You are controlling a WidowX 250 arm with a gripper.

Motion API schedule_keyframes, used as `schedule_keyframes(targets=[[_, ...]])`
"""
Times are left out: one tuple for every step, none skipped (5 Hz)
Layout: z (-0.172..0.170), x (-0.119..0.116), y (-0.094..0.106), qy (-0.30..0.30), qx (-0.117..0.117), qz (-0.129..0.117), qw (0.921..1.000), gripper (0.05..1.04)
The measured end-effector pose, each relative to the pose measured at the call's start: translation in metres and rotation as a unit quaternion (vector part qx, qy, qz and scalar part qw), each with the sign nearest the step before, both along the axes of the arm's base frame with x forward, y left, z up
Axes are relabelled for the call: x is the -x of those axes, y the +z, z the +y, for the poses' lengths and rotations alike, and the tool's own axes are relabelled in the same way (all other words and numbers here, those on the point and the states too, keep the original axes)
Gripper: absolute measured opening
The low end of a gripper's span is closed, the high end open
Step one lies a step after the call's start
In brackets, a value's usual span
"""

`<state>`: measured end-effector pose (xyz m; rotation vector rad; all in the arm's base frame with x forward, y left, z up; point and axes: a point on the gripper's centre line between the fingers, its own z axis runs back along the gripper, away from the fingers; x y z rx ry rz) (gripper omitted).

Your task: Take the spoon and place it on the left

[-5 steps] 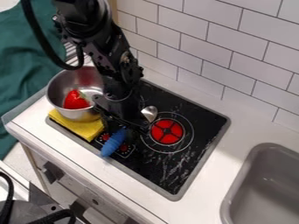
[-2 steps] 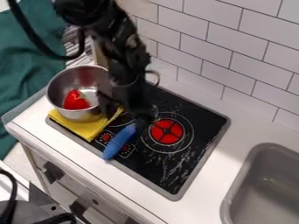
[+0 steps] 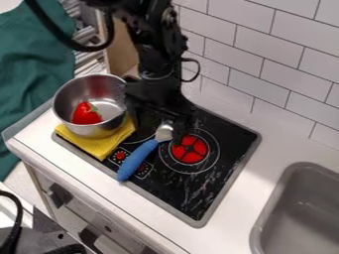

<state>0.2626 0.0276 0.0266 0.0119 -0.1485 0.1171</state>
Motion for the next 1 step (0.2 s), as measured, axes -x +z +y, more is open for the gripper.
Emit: schedule_keyframes(targets=[[-0.0038,-0.003,0.002,0.002,0.003,-0.003,1.0,1.001]])
